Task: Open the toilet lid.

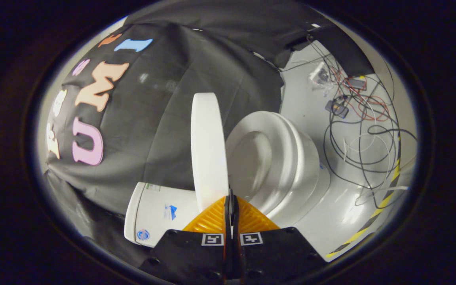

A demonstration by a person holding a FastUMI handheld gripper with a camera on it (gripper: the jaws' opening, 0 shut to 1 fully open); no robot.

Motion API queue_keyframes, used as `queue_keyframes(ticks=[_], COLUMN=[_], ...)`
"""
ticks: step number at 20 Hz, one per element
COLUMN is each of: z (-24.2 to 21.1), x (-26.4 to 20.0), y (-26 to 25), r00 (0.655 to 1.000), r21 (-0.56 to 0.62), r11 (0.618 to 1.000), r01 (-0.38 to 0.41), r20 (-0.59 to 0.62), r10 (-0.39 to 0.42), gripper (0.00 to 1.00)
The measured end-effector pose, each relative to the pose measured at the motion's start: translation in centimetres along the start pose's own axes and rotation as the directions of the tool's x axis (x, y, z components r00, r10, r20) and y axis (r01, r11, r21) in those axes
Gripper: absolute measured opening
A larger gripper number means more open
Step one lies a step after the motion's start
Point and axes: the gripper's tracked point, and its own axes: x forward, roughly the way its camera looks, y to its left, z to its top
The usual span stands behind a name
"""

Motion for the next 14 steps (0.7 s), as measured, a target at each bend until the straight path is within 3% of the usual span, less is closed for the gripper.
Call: queue_keyframes(ticks=[4,14], z=[0.0,-0.4], x=[-0.8,-1.5], y=[3.0,7.1], r00=[0.999,0.993], r21=[-0.049,-0.250], r11=[0.998,0.967], r01=[-0.043,-0.043], r20=[0.021,0.097], r10=[0.044,0.069], gripper=[0.02,0.04])
